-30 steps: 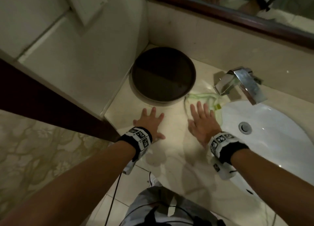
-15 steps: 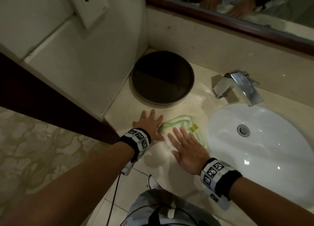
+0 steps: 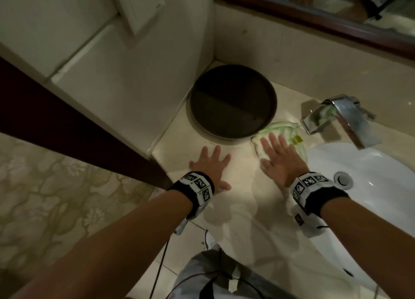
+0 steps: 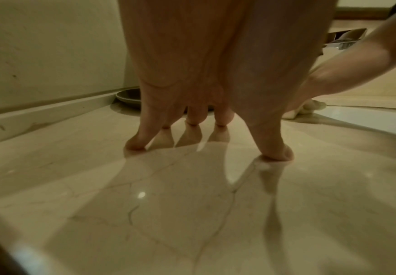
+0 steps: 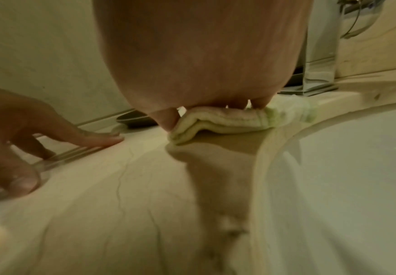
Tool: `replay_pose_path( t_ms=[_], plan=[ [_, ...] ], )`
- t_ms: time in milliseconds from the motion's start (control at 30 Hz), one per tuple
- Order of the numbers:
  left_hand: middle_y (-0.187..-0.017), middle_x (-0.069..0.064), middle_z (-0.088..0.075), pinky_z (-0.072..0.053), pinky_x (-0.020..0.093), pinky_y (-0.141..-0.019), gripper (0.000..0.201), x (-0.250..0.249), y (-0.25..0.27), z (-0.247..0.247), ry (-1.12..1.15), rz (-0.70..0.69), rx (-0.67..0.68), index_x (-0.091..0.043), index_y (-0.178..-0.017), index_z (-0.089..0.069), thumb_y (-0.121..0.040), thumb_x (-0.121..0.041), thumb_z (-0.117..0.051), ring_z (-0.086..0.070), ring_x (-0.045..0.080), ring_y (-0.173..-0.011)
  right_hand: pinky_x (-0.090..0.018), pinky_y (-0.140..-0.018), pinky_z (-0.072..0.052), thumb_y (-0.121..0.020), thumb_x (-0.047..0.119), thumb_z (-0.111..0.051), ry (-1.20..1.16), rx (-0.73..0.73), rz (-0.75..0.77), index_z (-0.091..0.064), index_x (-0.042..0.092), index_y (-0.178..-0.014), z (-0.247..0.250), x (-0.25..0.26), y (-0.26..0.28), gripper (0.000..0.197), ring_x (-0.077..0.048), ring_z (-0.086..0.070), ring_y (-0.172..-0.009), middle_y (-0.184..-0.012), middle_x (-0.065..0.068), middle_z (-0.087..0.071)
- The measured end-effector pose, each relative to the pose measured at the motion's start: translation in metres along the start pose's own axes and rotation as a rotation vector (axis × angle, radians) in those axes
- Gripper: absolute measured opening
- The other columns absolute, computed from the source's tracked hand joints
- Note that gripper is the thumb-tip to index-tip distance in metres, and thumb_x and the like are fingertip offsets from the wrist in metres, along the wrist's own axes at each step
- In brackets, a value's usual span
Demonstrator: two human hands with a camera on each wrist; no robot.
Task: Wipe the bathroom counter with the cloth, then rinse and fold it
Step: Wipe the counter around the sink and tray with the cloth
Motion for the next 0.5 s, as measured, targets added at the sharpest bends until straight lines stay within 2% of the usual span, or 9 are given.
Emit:
replay_pose_path(
  t_ms=[233,400,500],
  plan=[
    [-0.160,0.001,0.018,-0.022,0.068,-0.108,0.098,-0.001,-0.001,0.000,-0.018,-0.002,-0.011,-0.035,-0.152,0.005,-0.084,-0.060,-0.060,0.013,0.039,-0.146,-0.047,-0.119,0.004,-0.101,0.044,-0.020,0.010,0.011,-0.002,0.015,0.026,-0.153,-0.003,0.006,0.007,0.065,-0.028,0.020,-0.146,-0.159,-0.006,0.023],
    [-0.161,0.000,0.017,-0.022,0.068,-0.108,0.098,0.000,-0.002,0.001,0.002,-0.010,-0.010,-0.036,-0.152,0.003,-0.083,-0.059,-0.062,0.012,0.038,-0.146,-0.047,-0.119,0.004,-0.100,0.045,-0.018,0.005,0.011,0.016,0.012,0.025,-0.153,-0.016,0.019,0.031,0.064,-0.029,0.019,-0.146,-0.159,-0.007,0.023],
    [-0.161,0.000,0.017,-0.022,0.067,-0.108,0.096,0.000,-0.003,0.001,0.009,-0.020,-0.026,-0.037,-0.152,0.003,-0.083,-0.060,-0.061,0.012,0.038,-0.146,-0.050,-0.118,0.001,-0.092,0.049,-0.008,0.039,-0.004,0.077,0.008,0.024,-0.154,-0.034,0.026,0.051,0.069,-0.031,0.018,-0.147,-0.160,-0.008,0.018]
  ],
)
Point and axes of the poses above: each hand's wrist, its own y-axis away from the middle knuckle, its own z-axis out of the back of the hand, x = y × z, the point moved 6 cm from there along -y, towards the middle knuckle
